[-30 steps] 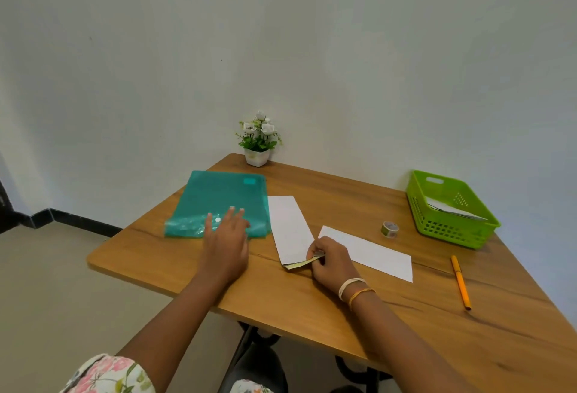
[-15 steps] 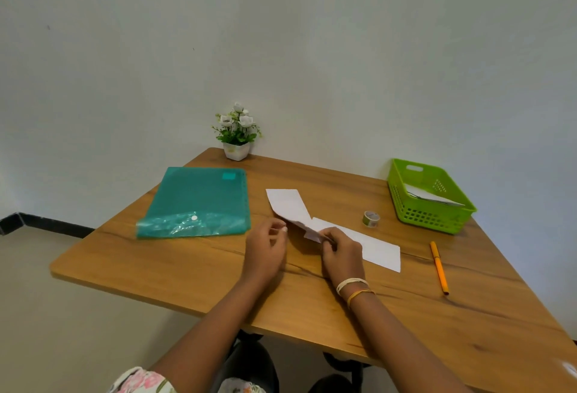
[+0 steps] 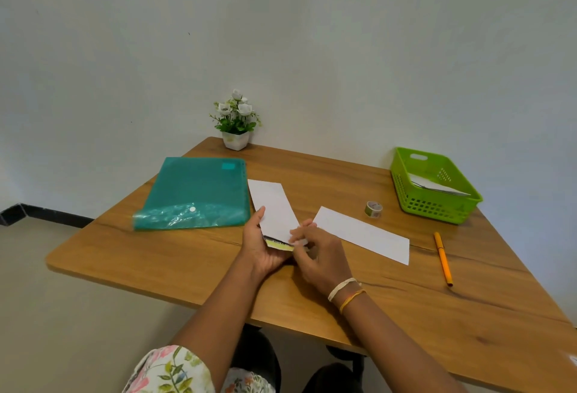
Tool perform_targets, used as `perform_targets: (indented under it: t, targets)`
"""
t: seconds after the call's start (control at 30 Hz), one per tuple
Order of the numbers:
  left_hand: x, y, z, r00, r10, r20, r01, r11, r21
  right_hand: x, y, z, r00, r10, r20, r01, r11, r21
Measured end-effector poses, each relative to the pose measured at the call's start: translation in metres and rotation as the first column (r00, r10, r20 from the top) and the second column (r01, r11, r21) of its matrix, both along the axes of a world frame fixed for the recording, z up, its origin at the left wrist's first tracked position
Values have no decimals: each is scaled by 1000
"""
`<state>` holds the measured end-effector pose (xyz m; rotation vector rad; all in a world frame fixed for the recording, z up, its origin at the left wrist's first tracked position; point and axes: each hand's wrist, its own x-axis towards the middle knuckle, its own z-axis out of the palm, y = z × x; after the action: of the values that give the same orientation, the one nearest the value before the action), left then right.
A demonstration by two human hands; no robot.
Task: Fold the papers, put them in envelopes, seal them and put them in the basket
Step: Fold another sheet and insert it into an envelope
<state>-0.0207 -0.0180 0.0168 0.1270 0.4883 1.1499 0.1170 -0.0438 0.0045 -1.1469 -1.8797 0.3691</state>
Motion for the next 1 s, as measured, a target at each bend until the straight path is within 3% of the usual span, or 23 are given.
perform_targets:
  t: [0.17, 0.4, 0.67, 0.77, 0.83, 0.9, 0.93, 1.0]
  targets:
    - [3, 0, 1, 988, 90, -127, -92, 996, -11, -6, 13, 12, 979, 14, 204, -46, 987, 156]
    - [4, 2, -1, 993, 81, -91, -79, 997, 20, -14, 19, 9, 902, -152, 404, 25, 953, 303]
    - [6, 1, -1, 993, 99, -63, -93, 992, 86, -19, 26, 16, 914, -266, 306, 111, 890, 442]
    - [5, 2, 0, 996, 73, -57, -68, 994, 83, -16, 23, 20, 952, -134, 276, 41, 947, 319]
    - [5, 3, 0, 996, 56, -63, -51, 996, 73, -8, 19, 24, 995, -46, 92, 31, 988, 150]
    - [6, 6, -1, 995, 70, -71, -66, 996, 53, 7, 24, 27, 990, -121, -66, 123, 992, 34]
    - [6, 7, -2, 994, 77, -80, -74, 996, 42, 17, 31, 27, 979, -195, -55, 194, 981, -20]
    - [7, 7, -2, 993, 77, -89, -74, 997, 30, 41, 49, 26, 938, -299, 176, 327, 930, -167]
